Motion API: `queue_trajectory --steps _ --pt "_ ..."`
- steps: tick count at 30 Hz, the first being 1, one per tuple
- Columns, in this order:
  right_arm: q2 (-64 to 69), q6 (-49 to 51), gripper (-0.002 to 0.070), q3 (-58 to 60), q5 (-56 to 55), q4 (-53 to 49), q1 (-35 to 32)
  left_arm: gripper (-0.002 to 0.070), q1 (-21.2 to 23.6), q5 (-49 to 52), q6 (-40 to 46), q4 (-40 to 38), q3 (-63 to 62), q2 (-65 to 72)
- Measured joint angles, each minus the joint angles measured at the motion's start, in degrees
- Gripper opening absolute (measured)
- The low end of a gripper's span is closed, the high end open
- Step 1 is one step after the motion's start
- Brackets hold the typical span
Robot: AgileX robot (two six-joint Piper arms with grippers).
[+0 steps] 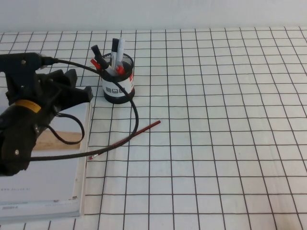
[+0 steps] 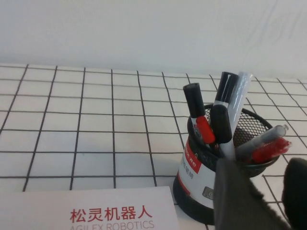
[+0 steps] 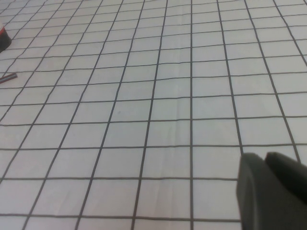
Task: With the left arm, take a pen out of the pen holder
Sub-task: 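Take a marker out of the pen holder and lay it on the table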
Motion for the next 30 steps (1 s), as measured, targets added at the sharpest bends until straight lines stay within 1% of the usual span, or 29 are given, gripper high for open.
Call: queue_trajectory --steps 3,6,12,18,21,30 --pt "0.00 0.00 -0.0015 0.00 0.00 0.00 0.00 0.0257 0.00 -0.22 -2.43 0.98 -1.49 2.66" --pt "0.00 0.00 -0.0015 0.00 0.00 0.00 0.00 0.0297 0.00 -1.87 -5.26 2.61 -2.44 4.87" --pt "0.00 0.00 -0.0015 0.00 0.00 0.00 0.00 0.0309 0.00 -10.94 -15.78 10.19 -3.38 9.03" --pt "0.00 0.00 -0.0015 0.00 0.00 0.00 0.00 0.0311 0.00 -16.56 -23.94 17.83 -4.96 14.13" --pt "0.00 0.00 -0.0015 0.00 0.00 0.00 0.00 0.0312 0.00 -19.01 -25.43 19.26 -4.96 16.13" --pt "0.00 0.00 -0.0015 0.00 0.00 0.00 0.00 0.0312 0.00 -22.85 -26.01 19.58 -6.42 20.15"
